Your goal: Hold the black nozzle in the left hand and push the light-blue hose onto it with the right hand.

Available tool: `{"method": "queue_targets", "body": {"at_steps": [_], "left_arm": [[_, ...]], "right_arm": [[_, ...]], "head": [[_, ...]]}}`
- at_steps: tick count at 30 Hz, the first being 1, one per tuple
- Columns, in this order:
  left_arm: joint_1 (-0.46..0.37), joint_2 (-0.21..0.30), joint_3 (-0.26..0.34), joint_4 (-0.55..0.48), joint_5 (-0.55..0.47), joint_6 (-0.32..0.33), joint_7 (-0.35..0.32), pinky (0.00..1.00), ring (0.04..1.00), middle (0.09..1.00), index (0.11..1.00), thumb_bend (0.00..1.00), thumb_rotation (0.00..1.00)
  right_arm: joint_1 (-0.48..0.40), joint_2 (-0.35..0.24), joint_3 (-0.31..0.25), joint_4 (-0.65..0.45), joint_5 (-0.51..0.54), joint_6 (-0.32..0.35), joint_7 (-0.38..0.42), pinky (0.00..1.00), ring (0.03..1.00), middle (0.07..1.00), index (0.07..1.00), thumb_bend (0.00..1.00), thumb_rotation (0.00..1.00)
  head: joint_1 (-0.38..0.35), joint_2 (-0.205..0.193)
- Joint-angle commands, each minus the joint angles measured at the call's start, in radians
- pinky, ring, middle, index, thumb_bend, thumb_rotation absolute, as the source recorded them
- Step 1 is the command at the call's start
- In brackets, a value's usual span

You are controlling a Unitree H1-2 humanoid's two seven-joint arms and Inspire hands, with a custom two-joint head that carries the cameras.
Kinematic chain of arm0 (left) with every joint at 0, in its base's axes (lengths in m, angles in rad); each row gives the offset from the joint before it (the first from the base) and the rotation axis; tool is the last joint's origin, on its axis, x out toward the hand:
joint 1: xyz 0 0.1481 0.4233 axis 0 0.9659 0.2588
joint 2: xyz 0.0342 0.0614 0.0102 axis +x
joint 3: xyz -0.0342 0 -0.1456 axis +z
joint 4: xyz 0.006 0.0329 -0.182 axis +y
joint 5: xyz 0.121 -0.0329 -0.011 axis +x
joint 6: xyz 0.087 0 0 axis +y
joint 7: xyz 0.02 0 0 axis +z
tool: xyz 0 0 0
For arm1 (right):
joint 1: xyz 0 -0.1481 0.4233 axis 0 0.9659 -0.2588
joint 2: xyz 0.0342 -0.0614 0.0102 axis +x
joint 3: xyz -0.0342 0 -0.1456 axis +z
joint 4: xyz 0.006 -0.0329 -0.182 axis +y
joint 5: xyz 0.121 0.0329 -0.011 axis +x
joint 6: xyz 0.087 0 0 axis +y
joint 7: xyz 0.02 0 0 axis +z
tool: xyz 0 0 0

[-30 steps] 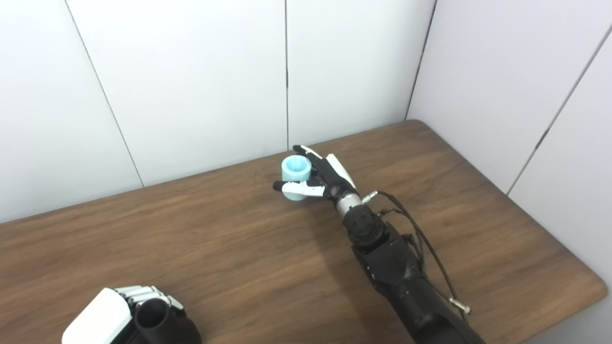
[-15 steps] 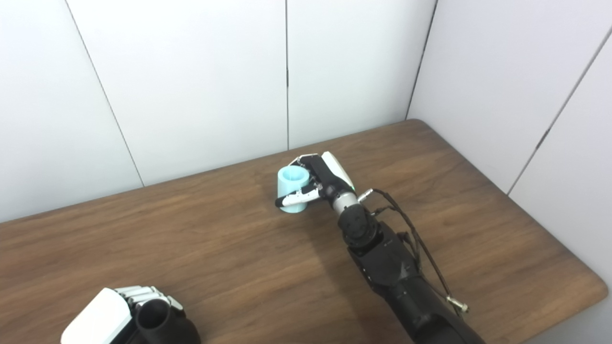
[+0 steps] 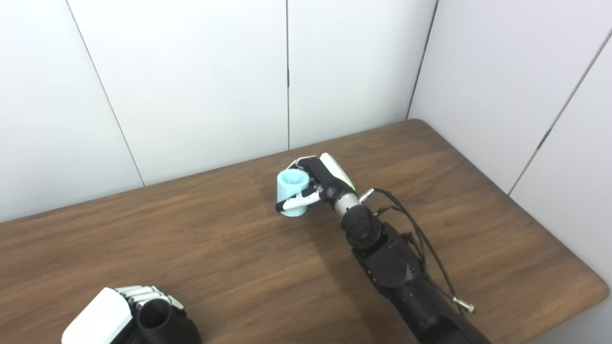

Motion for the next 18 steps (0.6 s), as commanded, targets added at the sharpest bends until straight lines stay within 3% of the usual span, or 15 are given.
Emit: {"method": "queue_targets", "body": {"at_steps": [1,8,18], "left_arm": [[0.041,0.019,-0.030,0.031,0.042,-0.002,-0.089,0.44,0.548,0.495,0.484,0.52,0.00],[0.040,0.003,-0.042,0.035,0.032,-0.002,-0.105,0.45,0.543,0.497,0.480,0.52,0.00],[0.040,-0.050,-0.082,0.049,0.082,0.002,-0.147,0.44,0.554,0.503,0.475,0.52,0.00]], "right_arm": [[-0.010,-0.013,0.012,-0.048,-0.007,-0.035,0.024,0.38,0.406,0.482,0.539,0.51,0.00],[0.017,-0.034,0.026,-0.163,-0.015,-0.068,0.071,0.37,0.398,0.483,0.551,0.51,0.00],[0.064,-0.031,0.012,-0.389,0.010,-0.042,0.148,0.37,0.407,0.487,0.538,0.51,0.00]], "head": [[0.006,-0.001],[0.089,0.020],[0.236,0.036]]}}
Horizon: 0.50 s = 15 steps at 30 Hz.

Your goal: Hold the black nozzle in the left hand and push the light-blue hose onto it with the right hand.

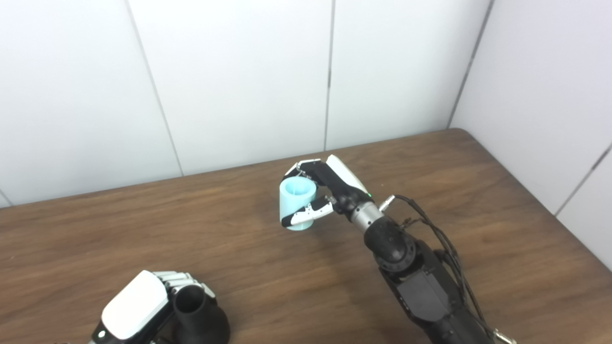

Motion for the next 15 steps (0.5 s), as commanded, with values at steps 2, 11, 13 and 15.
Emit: {"method": "queue_targets", "body": {"at_steps": [2,11,13,15], "left_arm": [[0.054,-0.021,-0.071,0.047,0.056,-0.009,-0.138,0.45,0.556,0.505,0.473,0.52,0.00],[0.049,-0.061,-0.086,0.067,0.068,0.003,-0.146,0.44,0.551,0.505,0.472,0.52,0.00],[0.046,-0.069,-0.089,0.075,0.079,0.003,-0.139,0.44,0.551,0.506,0.471,0.52,0.00],[0.043,-0.075,-0.090,0.080,0.084,0.004,-0.140,0.43,0.552,0.506,0.471,0.52,0.00]], "right_arm": [[-0.016,-0.020,-0.021,-0.084,0.017,-0.013,0.018,0.37,0.407,0.487,0.536,0.51,0.00],[0.014,-0.025,-0.024,-0.237,0.058,-0.019,0.100,0.31,0.381,0.505,0.532,0.51,0.00],[0.019,-0.025,-0.024,-0.257,0.065,-0.028,0.109,0.28,0.412,0.487,0.522,0.51,0.00],[0.023,-0.021,-0.023,-0.277,0.065,-0.036,0.112,0.21,0.438,0.467,0.520,0.51,0.00]], "head": [[0.032,0.008],[0.135,0.026],[0.160,0.027],[0.173,0.030]]}}
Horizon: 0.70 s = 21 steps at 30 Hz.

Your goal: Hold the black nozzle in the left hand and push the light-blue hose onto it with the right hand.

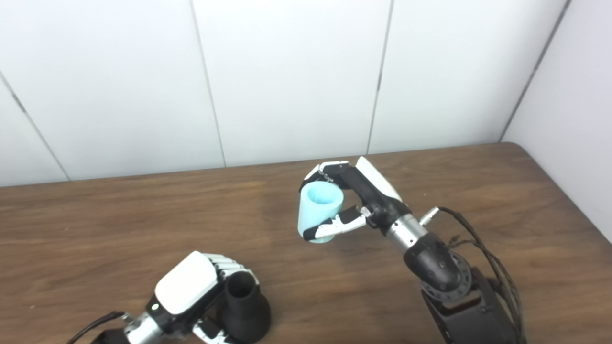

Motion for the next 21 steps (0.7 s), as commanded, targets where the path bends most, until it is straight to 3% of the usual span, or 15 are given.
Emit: {"method": "queue_targets", "body": {"at_steps": [1,2,4,10,12,21], "left_arm": [[0.063,-0.010,-0.084,0.057,0.059,-0.021,-0.132,0.43,0.553,0.506,0.472,0.52,0.00],[0.062,-0.013,-0.084,0.062,0.052,-0.025,-0.131,0.43,0.553,0.506,0.472,0.52,0.00],[0.059,-0.016,-0.087,0.064,0.041,-0.025,-0.147,0.43,0.556,0.508,0.471,0.51,0.00],[0.055,-0.023,-0.093,0.065,0.041,-0.023,-0.164,0.44,0.559,0.509,0.471,0.51,0.00],[0.056,-0.025,-0.094,0.068,0.041,-0.025,-0.160,0.44,0.558,0.510,0.469,0.51,0.00],[0.055,-0.029,-0.098,0.089,0.051,-0.029,-0.138,0.43,0.550,0.506,0.472,0.52,0.00]], "right_arm": [[-0.029,-0.018,-0.018,-0.058,0.011,-0.036,0.000,0.18,0.441,0.462,0.522,0.52,0.00],[-0.028,-0.015,-0.017,-0.070,0.011,-0.033,0.002,0.14,0.291,0.459,0.522,0.52,0.00],[-0.026,-0.008,-0.016,-0.094,0.020,-0.029,0.009,0.12,0.208,0.461,0.519,0.52,0.00],[-0.024,0.015,-0.001,-0.157,0.029,-0.023,0.025,0.16,0.228,0.460,0.521,0.52,0.00],[-0.024,0.026,0.004,-0.175,0.034,-0.018,0.030,0.12,0.185,0.460,0.521,0.52,0.00],[-0.023,0.059,0.025,-0.200,0.035,-0.065,0.038,0.13,0.195,0.466,0.509,0.52,0.00]], "head": [[0.015,0.004],[0.018,0.005],[0.026,0.008],[0.034,0.018],[0.034,0.019],[0.034,0.022]]}}
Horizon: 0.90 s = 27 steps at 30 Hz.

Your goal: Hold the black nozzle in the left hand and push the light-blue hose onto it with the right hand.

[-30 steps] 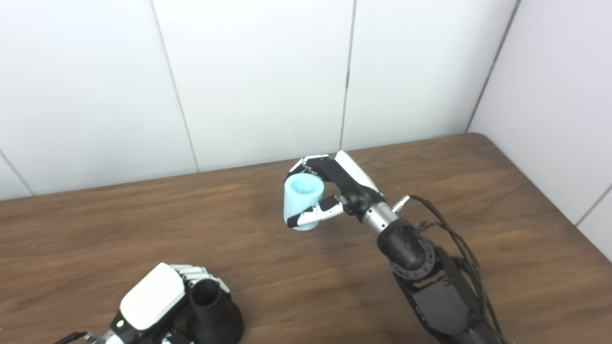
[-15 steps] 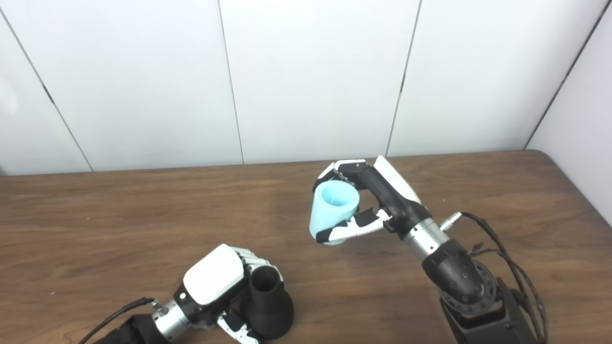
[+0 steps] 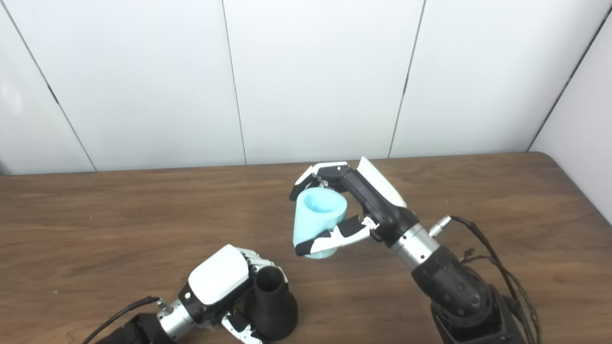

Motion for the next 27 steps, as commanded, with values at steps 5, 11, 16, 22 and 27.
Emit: {"method": "queue_targets", "body": {"at_steps": [5,11,16,22,27], "left_arm": [[0.072,-0.002,-0.075,0.076,0.029,-0.030,-0.123,0.43,0.554,0.508,0.469,0.52,0.00],[0.073,-0.002,-0.075,0.074,0.031,-0.030,-0.123,0.43,0.553,0.508,0.471,0.52,0.00],[0.072,-0.005,-0.076,0.070,0.036,-0.021,-0.132,0.43,0.559,0.506,0.475,0.52,0.00],[0.070,-0.011,-0.077,0.067,0.032,-0.027,-0.129,0.43,0.552,0.505,0.473,0.52,0.00],[0.073,-0.013,-0.074,0.053,0.025,-0.018,-0.141,0.43,0.555,0.507,0.471,0.51,0.00]], "right_arm": [[0.010,0.028,-0.007,-0.006,-0.008,-0.117,-0.042,0.16,0.225,0.469,0.508,0.52,0.00],[0.032,0.065,-0.006,0.015,-0.012,-0.194,-0.062,0.12,0.177,0.472,0.504,0.52,0.00],[0.045,0.109,0.016,0.023,-0.016,-0.229,-0.071,0.11,0.164,0.473,0.503,0.52,0.00],[0.072,0.150,0.043,0.033,-0.042,-0.254,-0.076,0.10,0.149,0.473,0.501,0.52,0.00],[0.091,0.182,0.070,0.062,-0.085,-0.295,-0.090,0.11,0.170,0.469,0.508,0.52,0.00]], "head": [[0.000,0.003],[-0.001,0.001],[0.002,-0.001],[0.012,-0.003],[0.015,-0.002]]}}
